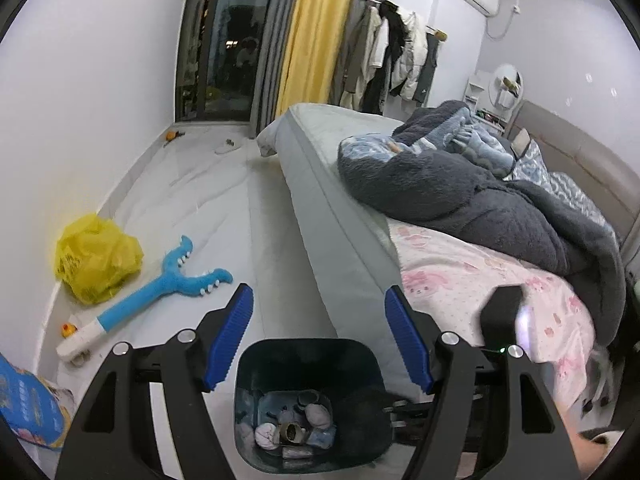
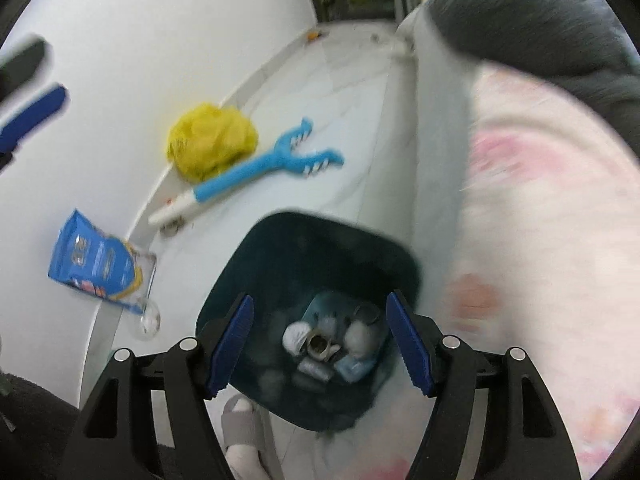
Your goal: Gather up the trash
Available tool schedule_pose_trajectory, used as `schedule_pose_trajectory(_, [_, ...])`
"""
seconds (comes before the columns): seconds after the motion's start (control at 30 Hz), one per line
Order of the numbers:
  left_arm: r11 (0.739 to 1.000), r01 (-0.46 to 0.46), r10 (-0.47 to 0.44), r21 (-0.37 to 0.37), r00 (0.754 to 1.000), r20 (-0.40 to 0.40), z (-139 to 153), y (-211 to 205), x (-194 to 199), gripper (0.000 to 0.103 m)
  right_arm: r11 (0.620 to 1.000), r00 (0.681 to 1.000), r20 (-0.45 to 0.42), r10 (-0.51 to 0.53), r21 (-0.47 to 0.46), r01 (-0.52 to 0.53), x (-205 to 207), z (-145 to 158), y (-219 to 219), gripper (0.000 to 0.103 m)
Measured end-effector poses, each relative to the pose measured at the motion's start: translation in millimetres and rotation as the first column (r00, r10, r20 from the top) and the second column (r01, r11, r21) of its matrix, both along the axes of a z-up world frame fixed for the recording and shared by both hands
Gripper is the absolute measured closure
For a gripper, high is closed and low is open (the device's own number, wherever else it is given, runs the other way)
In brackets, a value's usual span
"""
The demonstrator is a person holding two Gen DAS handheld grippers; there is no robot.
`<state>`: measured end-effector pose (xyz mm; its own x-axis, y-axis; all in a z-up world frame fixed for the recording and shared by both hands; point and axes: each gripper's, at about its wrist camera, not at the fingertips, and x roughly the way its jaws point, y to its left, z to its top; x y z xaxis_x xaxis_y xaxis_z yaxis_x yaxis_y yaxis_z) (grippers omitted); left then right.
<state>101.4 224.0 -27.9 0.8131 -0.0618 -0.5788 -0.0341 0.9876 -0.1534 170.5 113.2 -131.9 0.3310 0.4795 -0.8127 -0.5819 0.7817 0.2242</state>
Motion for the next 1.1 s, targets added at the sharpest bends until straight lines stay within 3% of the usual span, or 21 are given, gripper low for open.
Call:
schedule_pose_trajectory(0.07, [0.999, -0.003, 0.003, 0.038, 1.0, 0.0, 4, -9, -1, 0.033, 0.999, 0.998, 0.058, -0.039, 0.013, 0.039, -5, 17, -21, 0.033])
schedule_pose_trajectory(0.3, [0.998, -0.009, 0.009, 0.056, 1.0, -0.001, 8, -46, -14, 0.027, 0.987, 0.959, 0.236, -0.156, 0.067, 0.144, -22, 75, -99, 0.028])
schedule_pose_trajectory(0.47, [0.998, 0.0, -0.003, 0.056, 0.998, 0.064, 24, -76, -36, 0.007, 0.97, 0.906, 0.348, -0.241, 0.106, 0.218, -43, 115, -170, 0.016])
schedule_pose_trajectory(0.67, [0.998, -0.044, 0.038, 0.046, 0.991, 0.125, 46, -97, -65, 0.003, 0.937, 0.823, 0.447, -0.349, 0.146, 0.318, -79, 151, -259, 0.003])
schedule_pose_trajectory(0.83, [0.998, -0.046, 0.041, 0.04, 0.993, 0.111, 44, -115, -81, 0.003, 0.927, 0.806, 0.457, -0.375, 0.18, 0.329, -104, 166, -312, 0.003])
schedule_pose_trajectory(1.1, [0.988, -0.099, 0.09, 0.115, 0.992, 0.084, 30, -130, -100, 0.003, 0.929, 0.81, 0.456, -0.369, 0.217, 0.301, -133, 160, -359, 0.003])
